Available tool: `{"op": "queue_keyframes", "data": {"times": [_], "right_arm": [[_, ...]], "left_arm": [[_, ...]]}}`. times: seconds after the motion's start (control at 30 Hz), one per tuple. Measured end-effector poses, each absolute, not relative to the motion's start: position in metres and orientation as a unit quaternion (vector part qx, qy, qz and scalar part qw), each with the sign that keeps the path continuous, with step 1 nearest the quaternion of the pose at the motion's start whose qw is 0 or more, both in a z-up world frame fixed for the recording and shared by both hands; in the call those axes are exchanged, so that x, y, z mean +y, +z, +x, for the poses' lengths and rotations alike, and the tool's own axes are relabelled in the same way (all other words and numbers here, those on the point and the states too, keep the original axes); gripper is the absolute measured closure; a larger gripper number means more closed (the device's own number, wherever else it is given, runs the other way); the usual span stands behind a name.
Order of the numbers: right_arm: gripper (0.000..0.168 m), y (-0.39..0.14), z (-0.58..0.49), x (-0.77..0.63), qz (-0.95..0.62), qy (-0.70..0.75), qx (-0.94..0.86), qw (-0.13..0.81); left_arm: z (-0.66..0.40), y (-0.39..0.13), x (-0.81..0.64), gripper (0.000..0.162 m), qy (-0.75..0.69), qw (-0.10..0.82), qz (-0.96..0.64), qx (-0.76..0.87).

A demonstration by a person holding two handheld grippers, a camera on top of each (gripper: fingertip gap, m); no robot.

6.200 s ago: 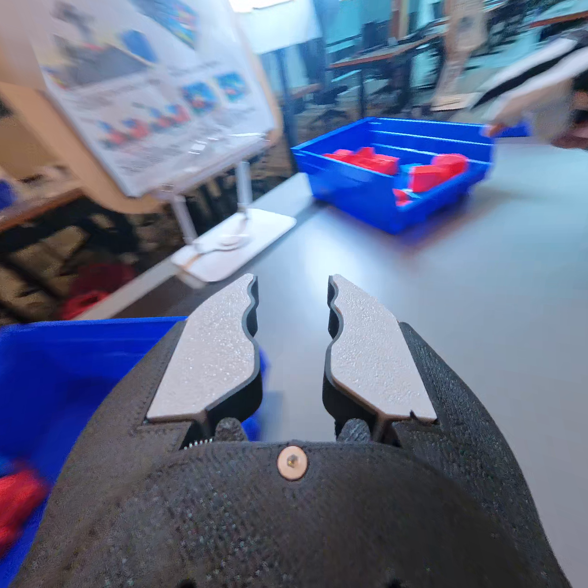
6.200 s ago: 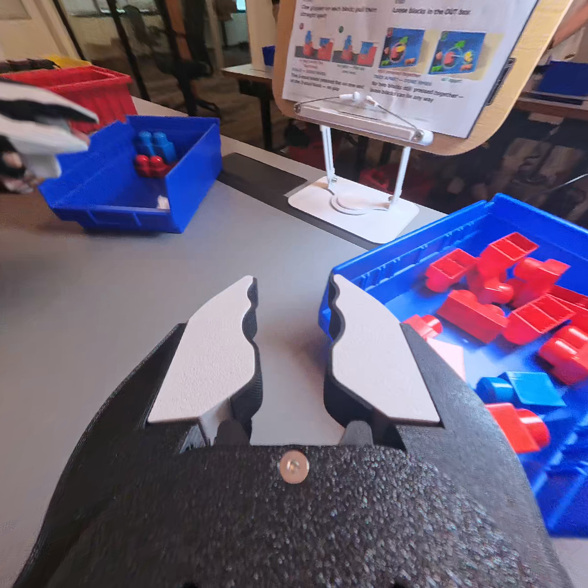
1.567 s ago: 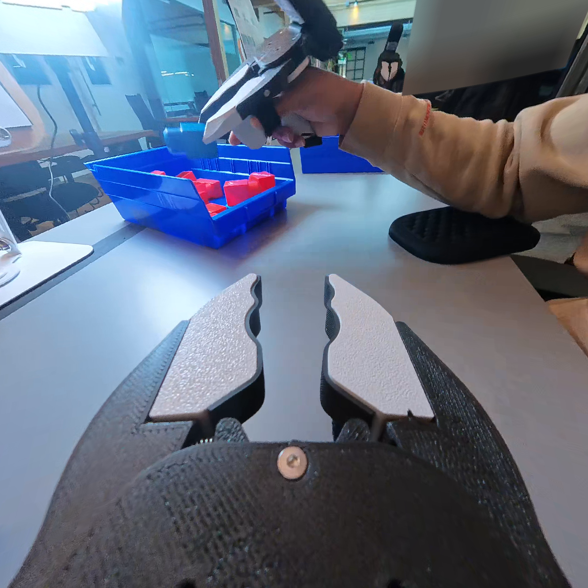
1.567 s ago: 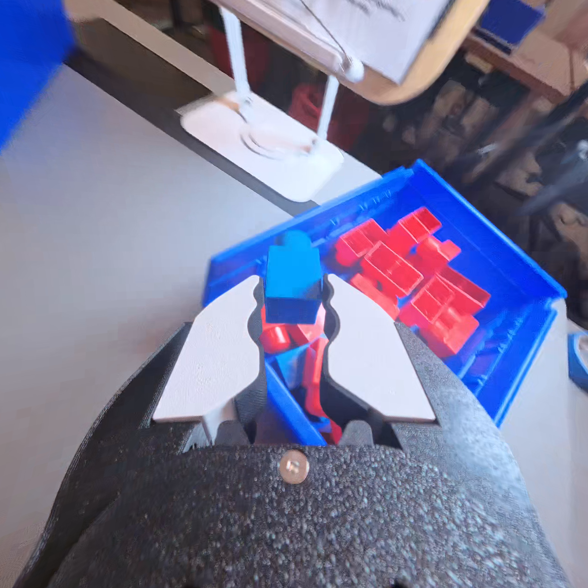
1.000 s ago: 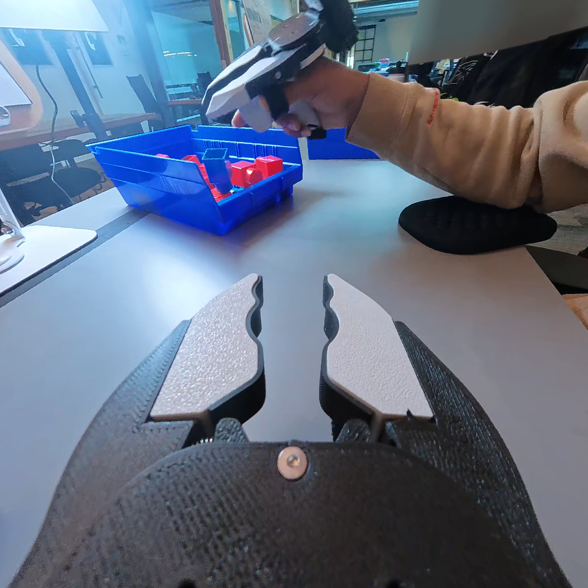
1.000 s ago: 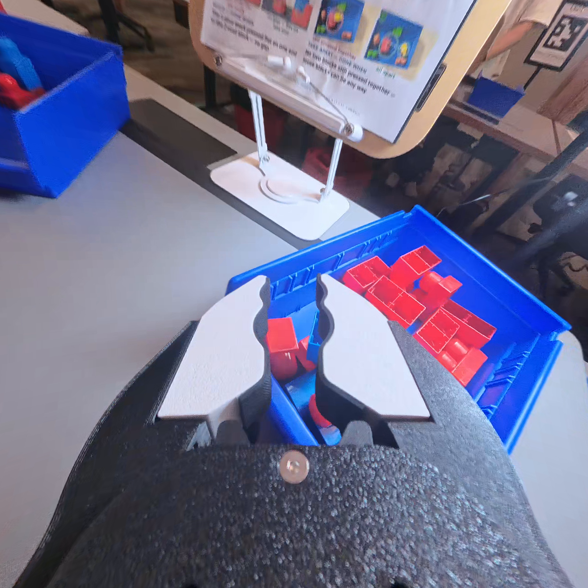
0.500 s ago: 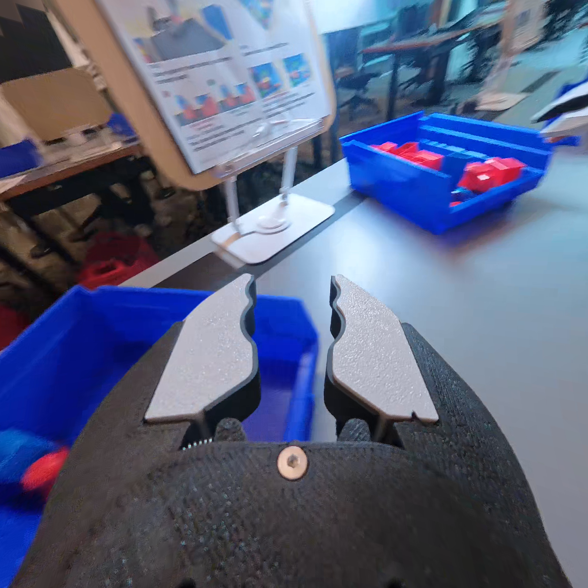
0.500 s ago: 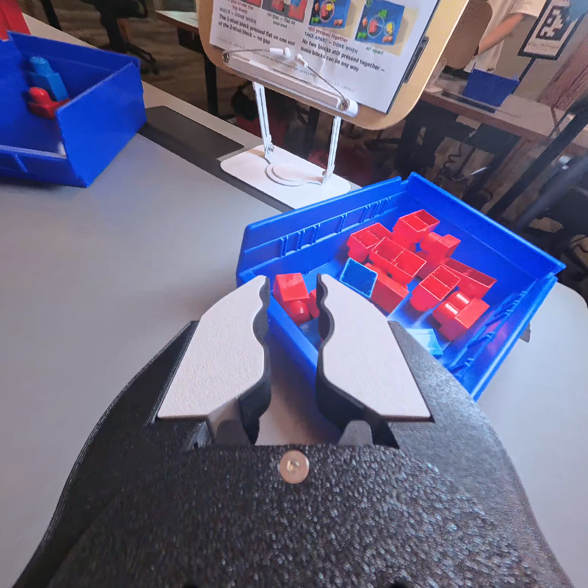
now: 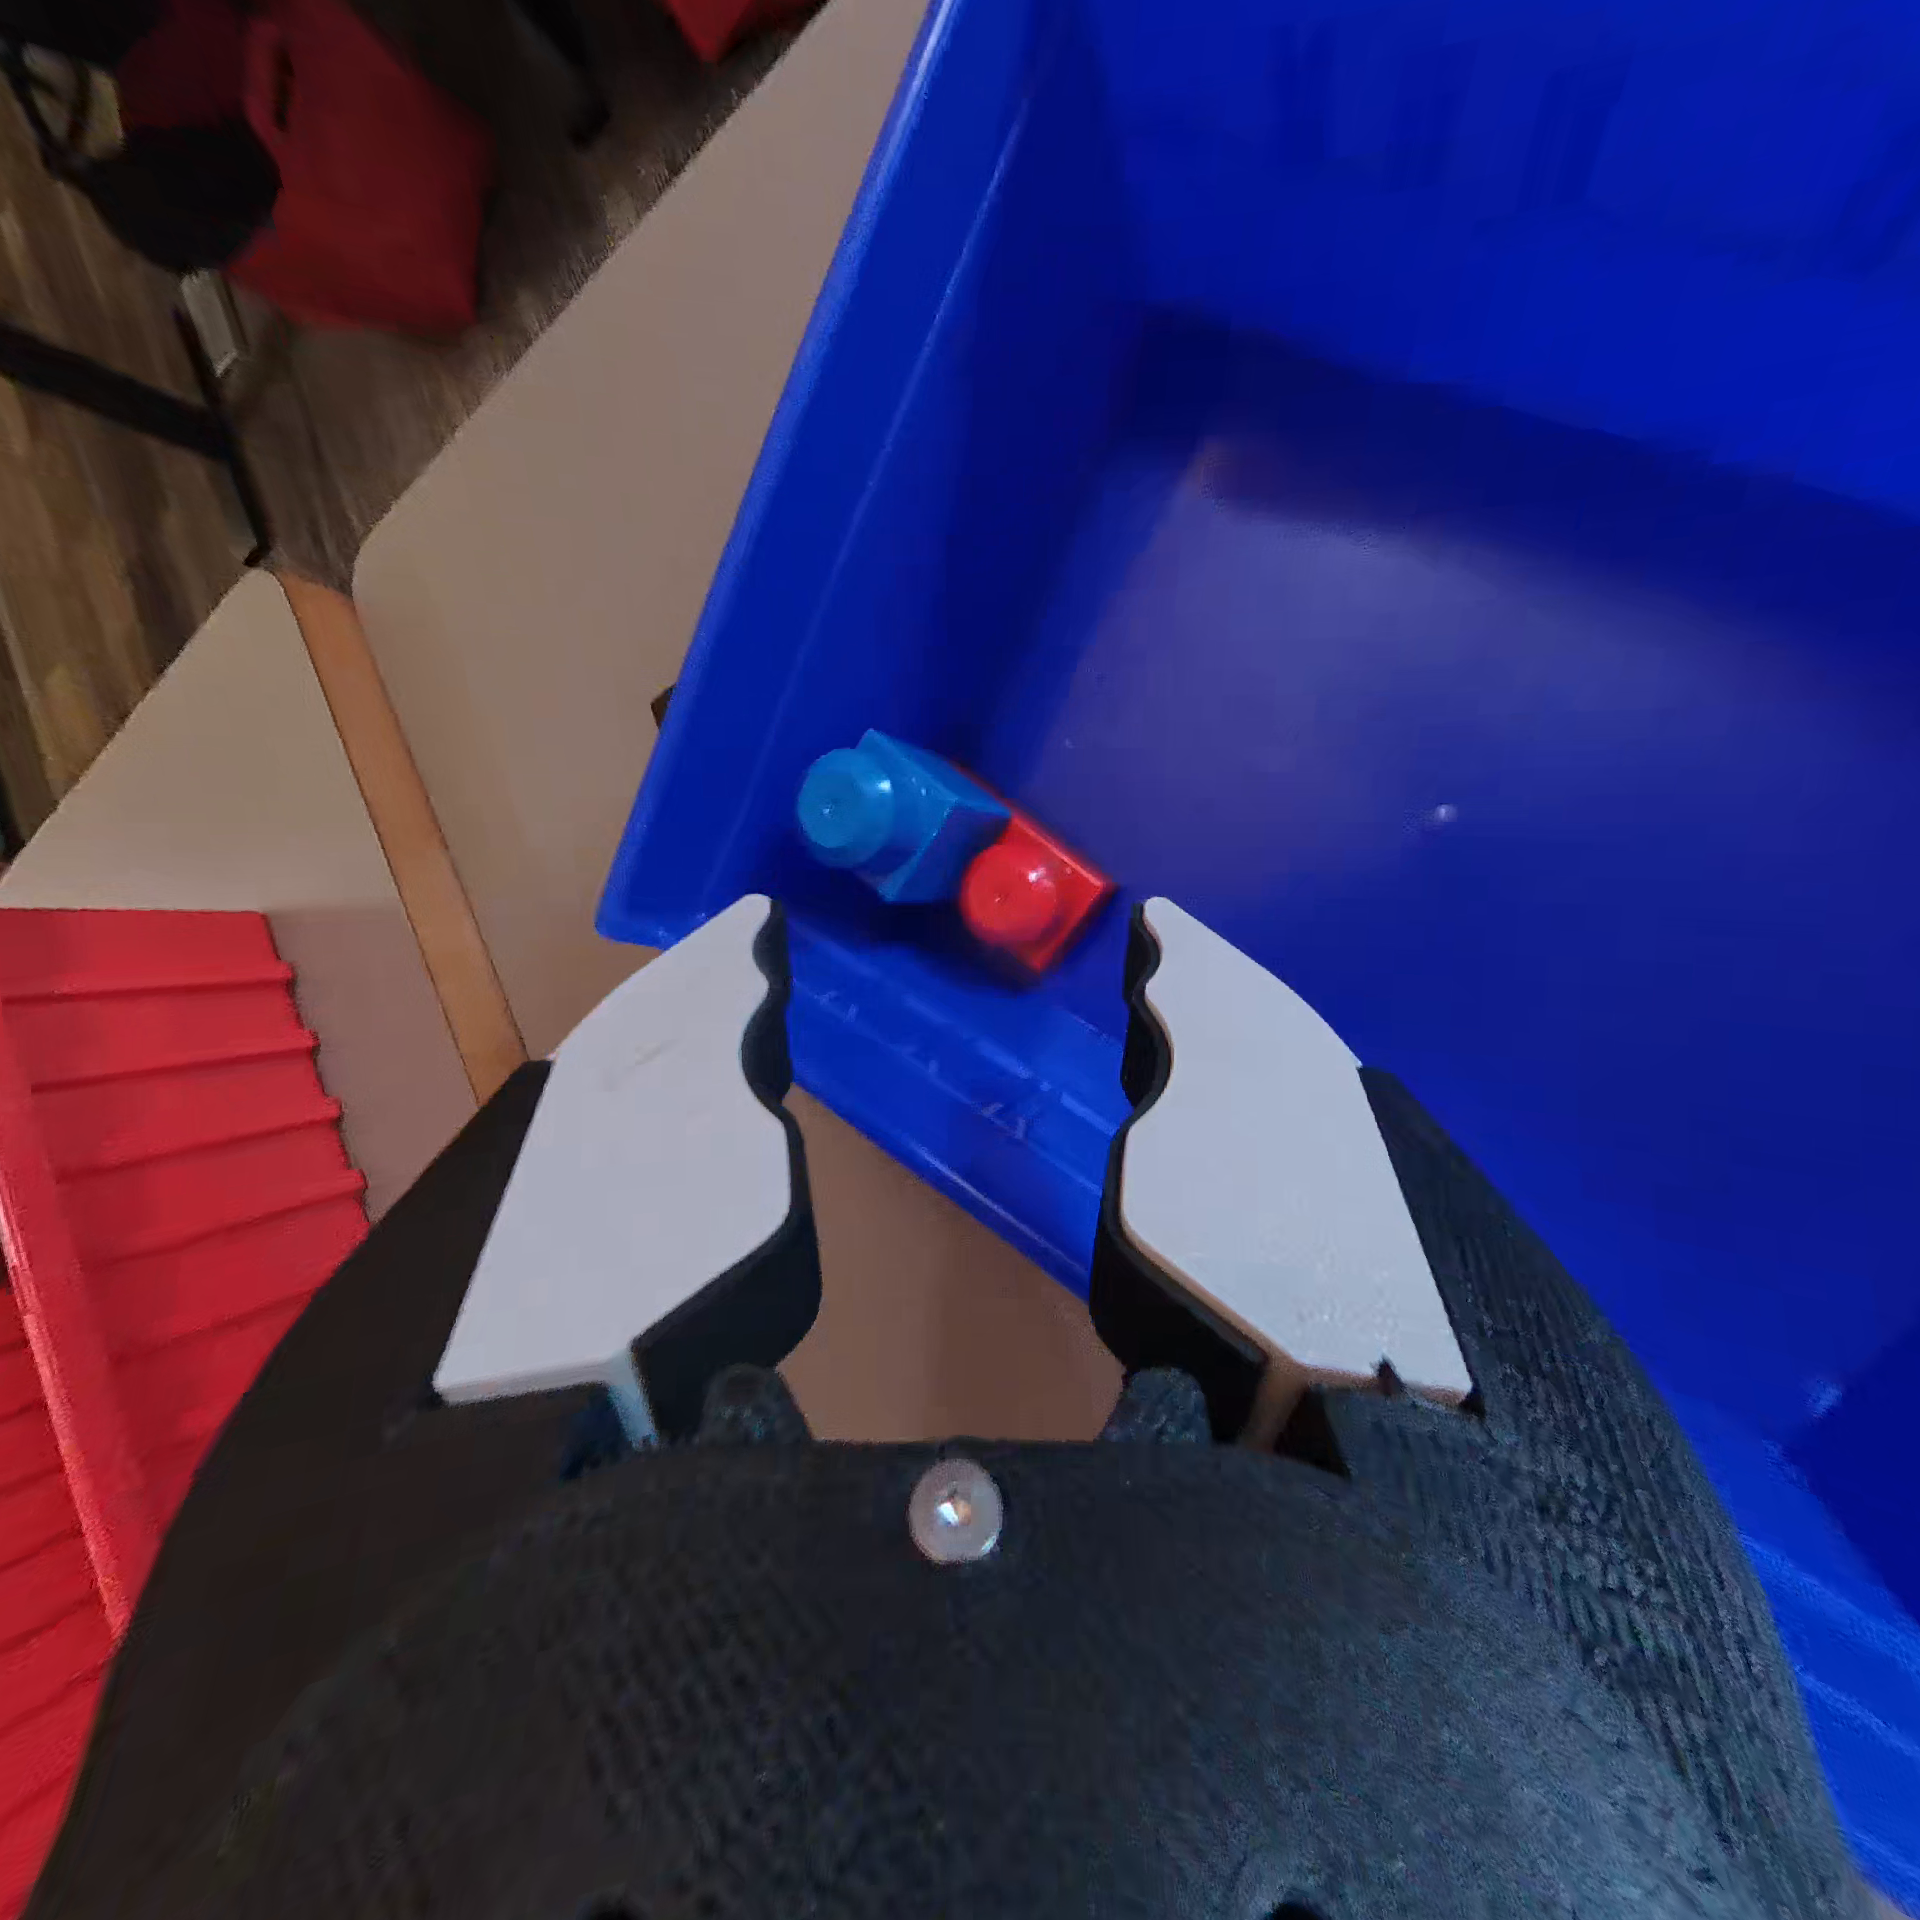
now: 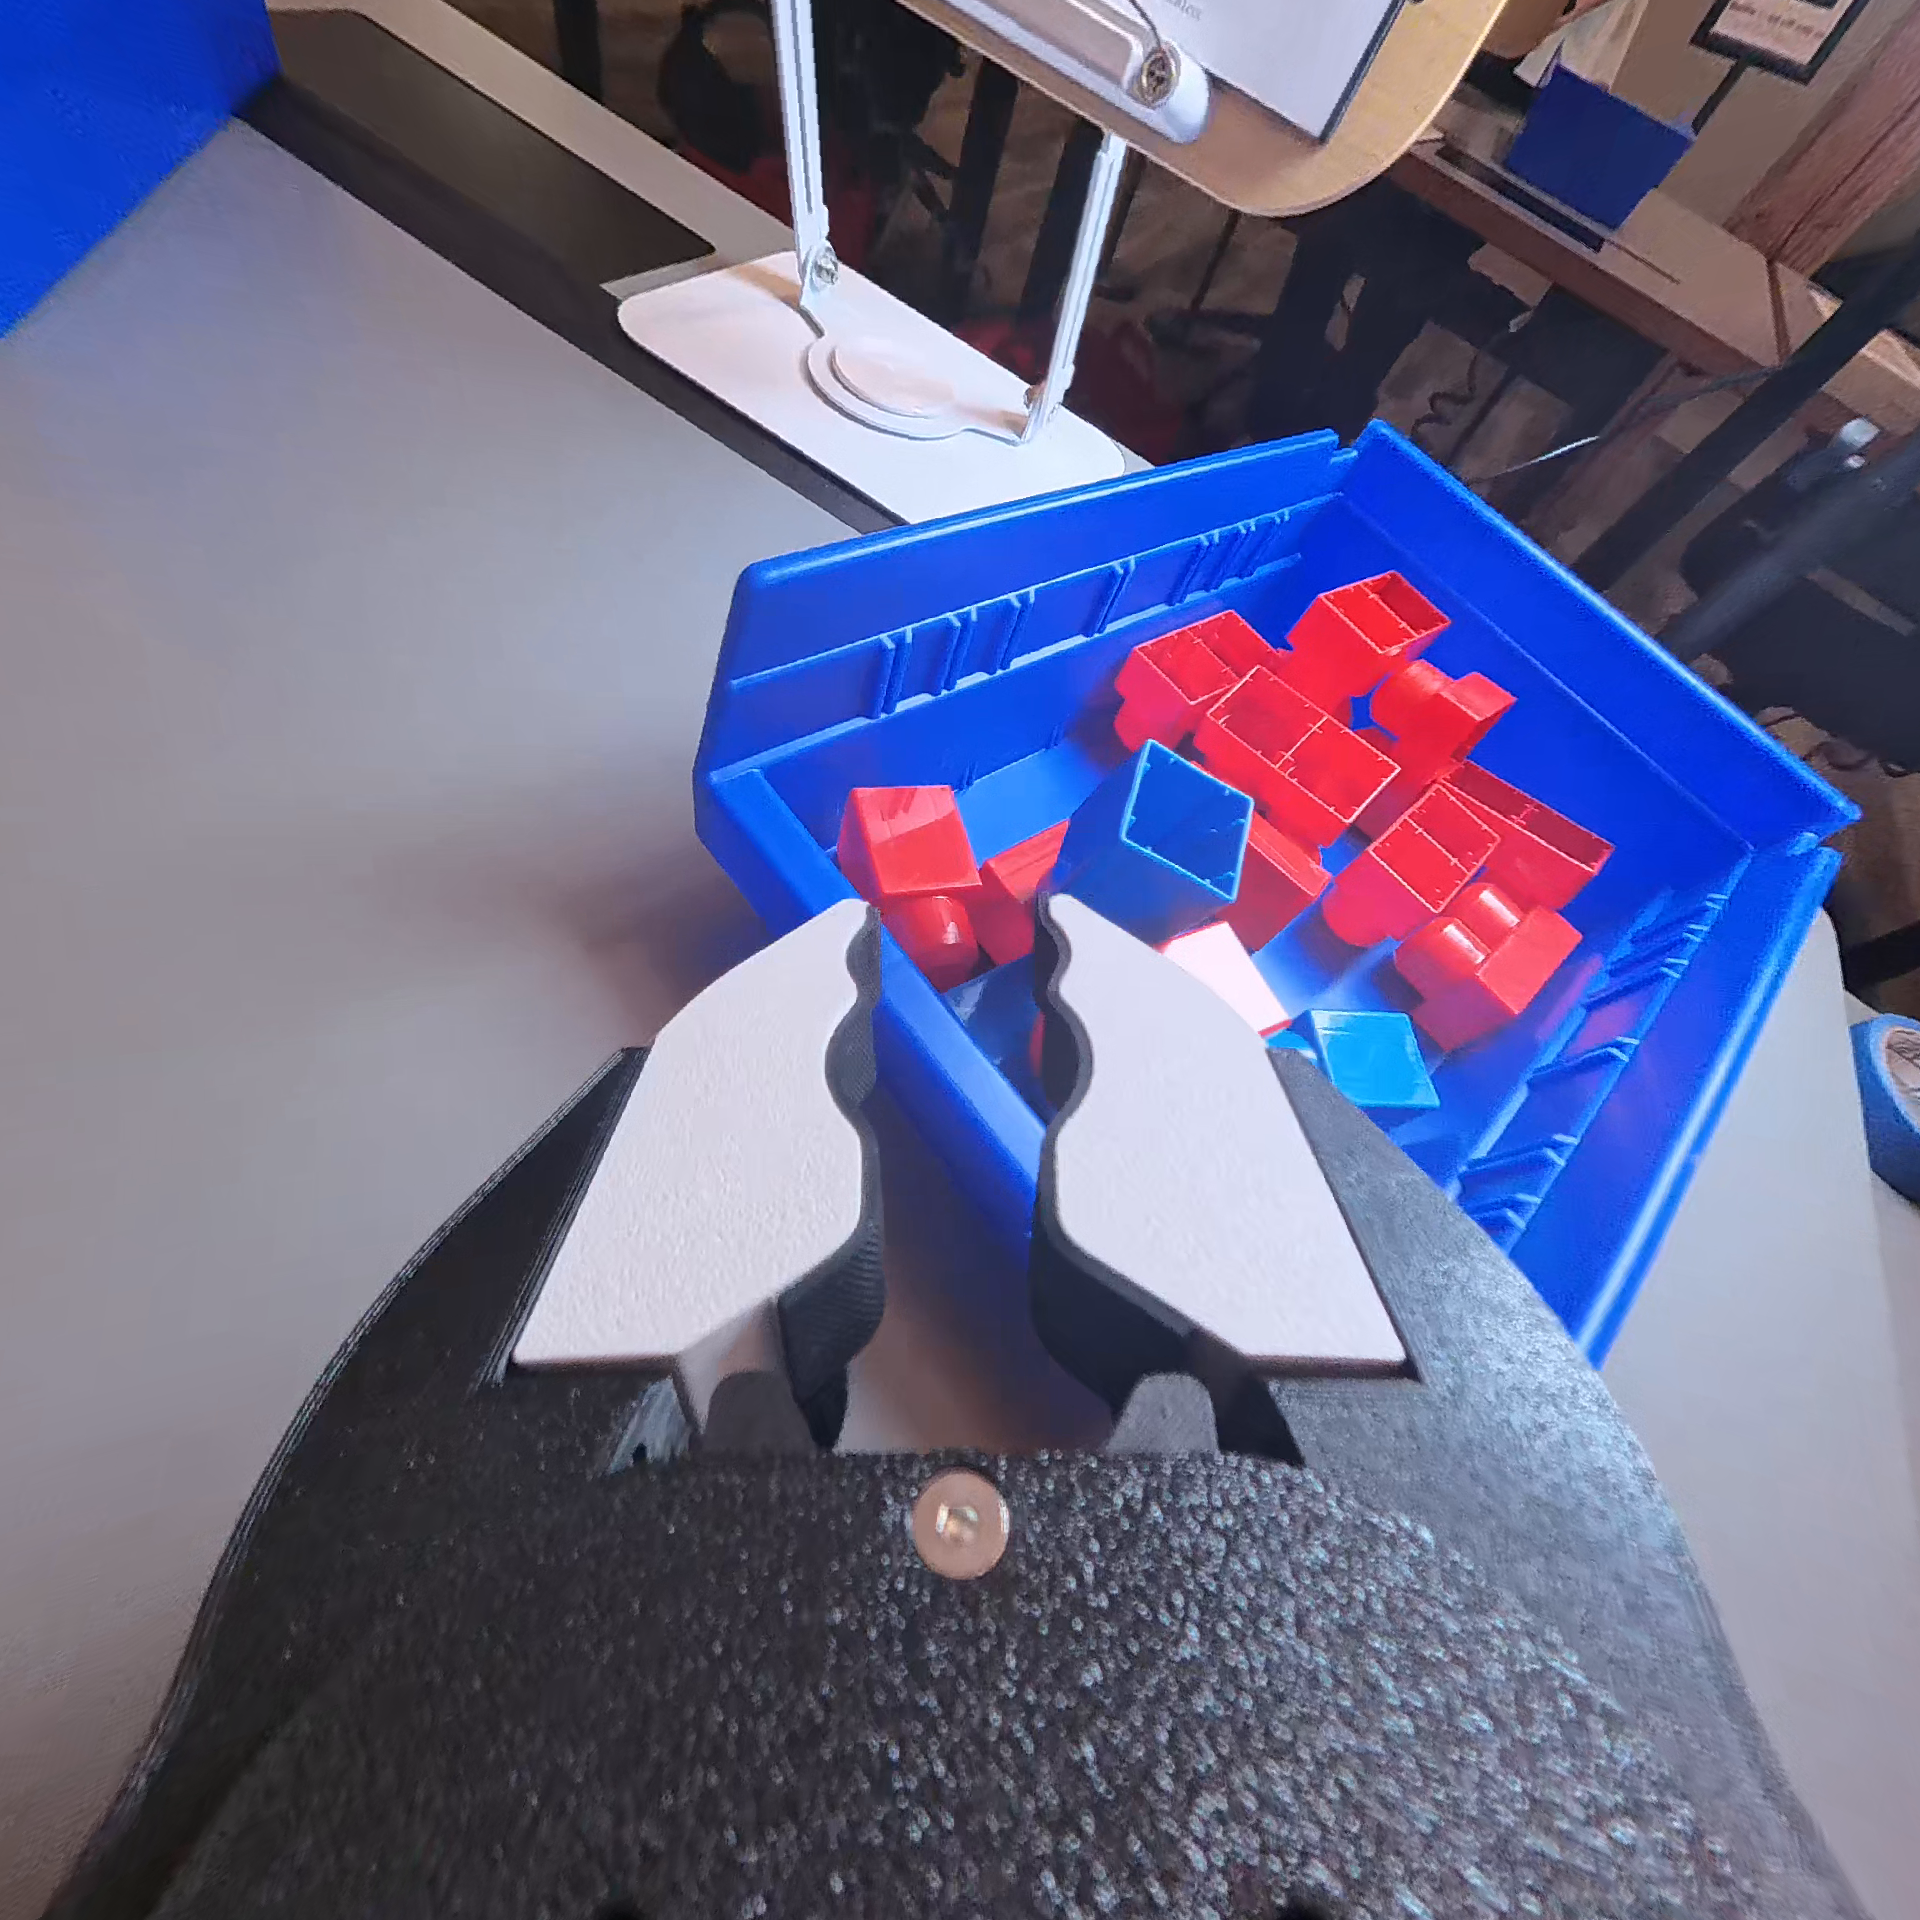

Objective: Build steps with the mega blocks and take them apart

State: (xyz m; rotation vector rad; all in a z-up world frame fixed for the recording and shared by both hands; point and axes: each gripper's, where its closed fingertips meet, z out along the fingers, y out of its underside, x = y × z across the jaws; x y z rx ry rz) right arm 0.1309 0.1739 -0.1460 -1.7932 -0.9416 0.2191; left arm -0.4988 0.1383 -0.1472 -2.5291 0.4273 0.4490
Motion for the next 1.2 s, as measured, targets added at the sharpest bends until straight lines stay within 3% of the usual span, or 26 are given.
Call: {"op": "queue_keyframes", "data": {"times": [0.33,0.67,0.73,0.83,0.97,1.2], "right_arm": [[0.14,-0.156,0.119,0.166,-0.747,0.114,-0.405,0.515],[0.141,-0.158,0.114,0.158,-0.744,0.139,-0.41,0.509],[0.141,-0.159,0.111,0.155,-0.742,0.148,-0.413,0.507],[0.141,-0.16,0.109,0.153,-0.739,0.154,-0.418,0.505],[0.141,-0.154,0.103,0.147,-0.728,0.168,-0.424,0.513],[0.136,-0.124,0.053,0.094,-0.636,0.315,-0.468,0.526]], "left_arm": [[-0.514,-0.168,0.154,0.11,0.178,0.19,-0.953,0.154],[-0.523,-0.194,0.172,0.108,0.162,0.099,-0.981,0.05],[-0.521,-0.202,0.172,0.117,0.151,0.087,-0.984,0.043],[-0.518,-0.207,0.175,0.119,0.162,0.091,-0.981,0.059],[-0.489,-0.189,0.181,0.123,0.144,0.146,-0.972,0.115],[-0.282,-0.077,0.142,0.124,-0.094,0.43,-0.853,0.28]]}}
